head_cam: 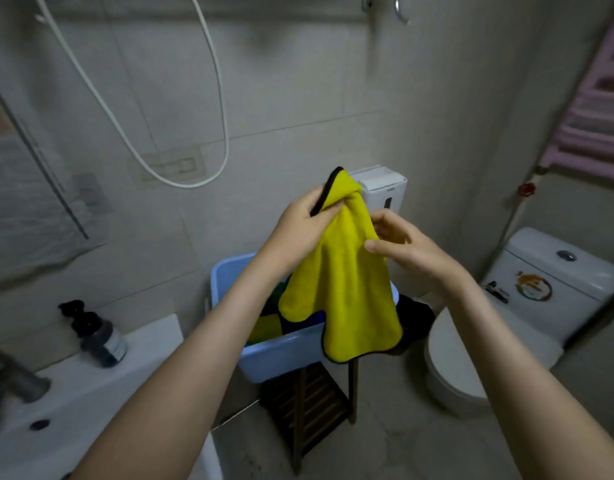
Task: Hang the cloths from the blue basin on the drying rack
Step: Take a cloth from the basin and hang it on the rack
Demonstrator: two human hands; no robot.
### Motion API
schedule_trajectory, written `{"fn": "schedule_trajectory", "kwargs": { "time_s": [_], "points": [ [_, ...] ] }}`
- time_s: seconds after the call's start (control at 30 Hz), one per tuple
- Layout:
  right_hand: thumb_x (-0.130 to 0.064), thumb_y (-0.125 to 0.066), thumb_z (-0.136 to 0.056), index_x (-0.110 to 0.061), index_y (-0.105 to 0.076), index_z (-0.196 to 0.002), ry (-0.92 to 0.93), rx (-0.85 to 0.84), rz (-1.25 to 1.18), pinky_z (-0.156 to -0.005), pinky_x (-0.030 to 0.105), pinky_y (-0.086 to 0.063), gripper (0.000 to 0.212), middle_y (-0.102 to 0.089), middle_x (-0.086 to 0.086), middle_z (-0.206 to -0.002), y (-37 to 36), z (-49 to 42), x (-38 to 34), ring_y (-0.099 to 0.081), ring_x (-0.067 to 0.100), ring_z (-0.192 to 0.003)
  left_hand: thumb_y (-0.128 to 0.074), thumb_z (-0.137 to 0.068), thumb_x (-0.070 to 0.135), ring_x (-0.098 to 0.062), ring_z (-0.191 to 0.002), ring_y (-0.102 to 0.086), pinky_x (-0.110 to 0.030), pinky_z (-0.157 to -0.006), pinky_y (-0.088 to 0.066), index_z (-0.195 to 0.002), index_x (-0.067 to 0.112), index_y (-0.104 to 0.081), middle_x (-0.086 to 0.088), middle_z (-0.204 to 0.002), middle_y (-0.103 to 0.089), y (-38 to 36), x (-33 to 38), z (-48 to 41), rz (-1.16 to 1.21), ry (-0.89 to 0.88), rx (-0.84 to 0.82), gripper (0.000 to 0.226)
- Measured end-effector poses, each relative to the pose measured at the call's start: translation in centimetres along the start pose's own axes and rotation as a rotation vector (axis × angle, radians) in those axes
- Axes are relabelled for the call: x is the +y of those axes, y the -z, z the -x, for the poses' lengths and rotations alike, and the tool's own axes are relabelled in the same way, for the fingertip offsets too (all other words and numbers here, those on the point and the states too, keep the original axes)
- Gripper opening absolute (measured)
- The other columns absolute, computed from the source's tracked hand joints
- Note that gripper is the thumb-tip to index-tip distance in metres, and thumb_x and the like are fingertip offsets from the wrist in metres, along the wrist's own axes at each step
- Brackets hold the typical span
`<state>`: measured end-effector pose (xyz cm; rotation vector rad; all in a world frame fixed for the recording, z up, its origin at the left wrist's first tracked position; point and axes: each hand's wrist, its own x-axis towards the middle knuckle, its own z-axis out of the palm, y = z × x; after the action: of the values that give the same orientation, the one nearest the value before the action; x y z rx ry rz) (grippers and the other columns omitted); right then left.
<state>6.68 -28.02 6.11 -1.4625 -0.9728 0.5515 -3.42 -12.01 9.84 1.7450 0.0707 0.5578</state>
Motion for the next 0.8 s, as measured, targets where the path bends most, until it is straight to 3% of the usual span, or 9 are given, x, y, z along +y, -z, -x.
{"fn": "schedule_trajectory", "kwargs": {
  "time_s": [0.07,0.13,0.23,0.37,0.47,0.57,0.63,0.7,0.8],
  "points": [
    [-0.008,-0.06,-0.079,-0.014,-0.049,-0.126,-0.023,0.01,-0.092,-0.085,0.022,-0.049,0.048,-0.061,0.001,-0.119,-0.7,1.7,-1.2,-0.06,0.012,-0.109,-0.054,-0.093,0.005,0.007,-0.085,-0.061,-0.021,-0.088,-0.048,-0.11,0.03,-0.058,0.011,-0.101,-0.066,-1.0,0.7,0.8,-0.021,-0.032,-0.143,0.031],
    [-0.005,-0.062,-0.08,-0.019,-0.048,-0.127,-0.06,0.055,-0.104,-0.083,0.024,-0.052,0.051,-0.064,-0.003,-0.117,-1.5,4.2,-2.2,-0.062,0.012,-0.108,-0.055,-0.092,0.005,0.0,-0.09,-0.062,-0.028,-0.093,-0.048,-0.111,0.029,-0.06,0.006,-0.105,-0.066,-1.9,1.4,1.8,-0.053,-0.052,-0.289,0.031],
    [-0.014,-0.067,-0.079,-0.022,-0.058,-0.11,-0.148,0.183,-0.013,-0.073,0.034,-0.054,0.033,-0.07,-0.004,-0.095,-2.8,7.8,-2.9,-0.066,0.019,-0.09,-0.059,-0.09,0.018,-0.009,-0.098,-0.064,-0.034,-0.093,-0.05,-0.1,0.034,-0.066,0.006,-0.102,-0.07,-2.3,1.8,3.4,-0.106,-0.076,-0.471,0.02],
    [-0.01,-0.061,-0.081,-0.016,-0.067,-0.098,-0.11,0.406,-0.011,-0.074,0.026,-0.055,0.019,-0.073,-0.002,-0.088,-4.8,12.9,-3.7,-0.068,0.014,-0.083,-0.066,-0.088,0.019,-0.014,-0.097,-0.066,-0.041,-0.092,-0.052,-0.103,0.02,-0.066,0.001,-0.099,-0.071,-2.7,1.8,6.2,-0.09,-0.026,-0.574,0.016],
    [0.001,-0.055,-0.087,-0.018,-0.071,-0.095,-0.04,0.603,-0.037,-0.074,0.023,-0.054,0.026,-0.073,-0.003,-0.09,-7.3,18.1,-4.7,-0.069,0.012,-0.085,-0.072,-0.083,0.022,-0.011,-0.099,-0.066,-0.038,-0.091,-0.053,-0.108,0.027,-0.066,0.005,-0.105,-0.071,-3.0,1.7,8.7,-0.158,0.035,-0.873,0.027],
    [-0.013,-0.07,-0.078,-0.021,-0.07,-0.097,-0.012,0.796,-0.014,-0.077,0.028,-0.054,0.021,-0.072,-0.002,-0.091,-9.6,23.4,-6.7,-0.067,0.014,-0.087,-0.067,-0.087,0.019,-0.012,-0.097,-0.065,-0.031,-0.089,-0.05,-0.102,0.02,-0.07,0.001,-0.103,-0.072,-4.3,1.1,11.2,-0.317,0.014,-1.132,0.016],
    [-0.028,-0.076,-0.07,-0.027,-0.073,-0.09,-0.007,0.896,0.006,-0.072,0.025,-0.055,0.02,-0.072,-0.006,-0.087,-11.2,27.0,-8.3,-0.068,0.01,-0.083,-0.059,-0.091,0.017,-0.013,-0.086,-0.058,-0.032,-0.079,-0.041,-0.1,0.006,-0.065,-0.01,-0.092,-0.067,-5.8,0.9,13.0,-0.322,-0.014,-1.18,0.016],
    [-0.039,-0.079,-0.063,-0.029,-0.075,-0.086,0.015,0.995,0.002,-0.07,0.023,-0.055,0.026,-0.073,-0.008,-0.086,-13.1,30.4,-9.8,-0.068,0.008,-0.081,-0.049,-0.094,0.019,-0.014,-0.081,-0.051,-0.033,-0.076,-0.035,-0.1,0.001,-0.059,-0.008,-0.085,-0.057,-7.4,1.3,15.2,-0.305,-0.04,-1.18,0.021],
    [-0.048,-0.084,-0.053,-0.025,-0.075,-0.084,0.064,1.107,-0.016,-0.066,0.024,-0.055,0.039,-0.073,-0.005,-0.083,-15.3,34.5,-11.3,-0.069,0.01,-0.076,-0.041,-0.099,0.027,-0.022,-0.094,-0.06,-0.038,-0.086,-0.045,-0.113,0.009,-0.06,-0.008,-0.104,-0.065,-9.1,2.6,18.2,-0.235,-0.072,-1.158,0.03]
  ]
}}
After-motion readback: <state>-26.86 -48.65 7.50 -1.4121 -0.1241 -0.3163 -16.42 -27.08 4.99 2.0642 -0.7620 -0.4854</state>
